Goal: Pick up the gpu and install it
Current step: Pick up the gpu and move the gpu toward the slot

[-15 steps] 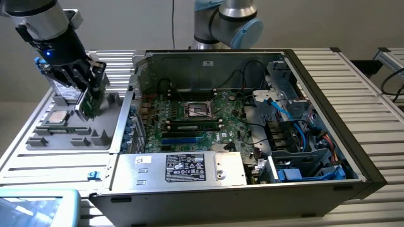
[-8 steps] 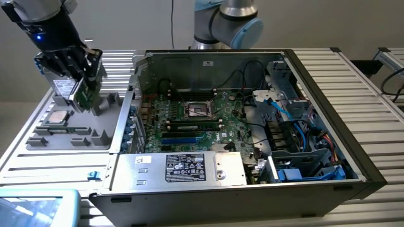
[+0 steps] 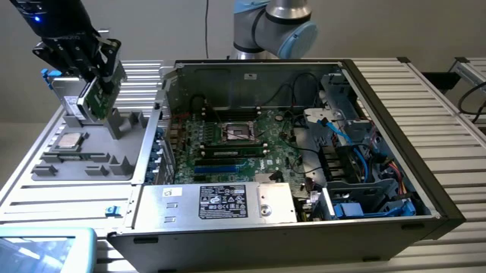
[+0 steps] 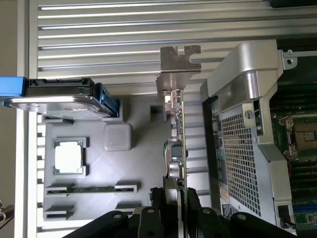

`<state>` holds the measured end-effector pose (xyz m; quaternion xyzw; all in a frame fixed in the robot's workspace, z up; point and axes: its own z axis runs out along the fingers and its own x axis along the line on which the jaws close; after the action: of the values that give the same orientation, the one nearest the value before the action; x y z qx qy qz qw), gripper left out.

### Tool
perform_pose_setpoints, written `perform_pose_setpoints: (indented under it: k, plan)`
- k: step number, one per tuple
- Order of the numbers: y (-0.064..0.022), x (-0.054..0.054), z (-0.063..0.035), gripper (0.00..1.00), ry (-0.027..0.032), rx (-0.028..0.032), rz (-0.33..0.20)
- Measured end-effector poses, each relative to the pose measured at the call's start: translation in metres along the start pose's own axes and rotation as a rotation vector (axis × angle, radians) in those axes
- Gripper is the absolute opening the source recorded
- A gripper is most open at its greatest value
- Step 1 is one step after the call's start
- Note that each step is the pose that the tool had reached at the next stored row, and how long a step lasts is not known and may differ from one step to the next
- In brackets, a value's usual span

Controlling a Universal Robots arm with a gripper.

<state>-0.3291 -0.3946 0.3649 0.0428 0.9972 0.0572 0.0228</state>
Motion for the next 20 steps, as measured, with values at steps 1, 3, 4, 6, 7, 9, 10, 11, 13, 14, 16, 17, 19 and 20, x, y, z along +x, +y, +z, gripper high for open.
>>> perform_pose_setpoints:
  k: [1, 3, 4, 6, 7, 9, 10, 11, 13, 14, 16, 17, 19, 20]
  plan:
    - [0.0005, -0.002, -0.0047, 0.30, 0.0021, 0.0003, 0.000]
    - [0.0014, -0.005, -0.0135, 0.30, 0.0065, 0.0005, 0.001]
    - [0.0018, -0.006, -0.0179, 0.30, 0.0090, 0.0009, 0.001]
    - [0.0027, -0.011, -0.0267, 0.30, 0.0134, 0.0012, 0.002]
    - [0.0031, -0.014, -0.0310, 0.30, 0.0155, 0.0014, 0.002]
    - [0.0038, -0.021, -0.0399, 0.30, 0.0193, 0.0017, 0.002]
    - [0.0042, -0.025, -0.0446, 0.30, 0.0215, 0.0020, 0.002]
    - [0.0046, -0.028, -0.0481, 0.30, 0.0241, 0.0022, 0.003]
    - [0.0052, -0.034, -0.0527, 0.30, 0.0320, 0.0027, 0.004]
    - [0.0055, -0.037, -0.0548, 0.30, 0.0367, 0.0033, 0.004]
    - [0.0057, -0.043, -0.0583, 0.30, 0.0465, 0.0041, 0.005]
    - [0.0058, -0.047, -0.0601, 0.30, 0.0508, 0.0044, 0.006]
    - [0.0060, -0.056, -0.0620, 0.30, 0.0541, 0.0049, 0.006]
    - [0.0061, -0.061, -0.0622, 0.30, 0.0547, 0.0049, 0.006]
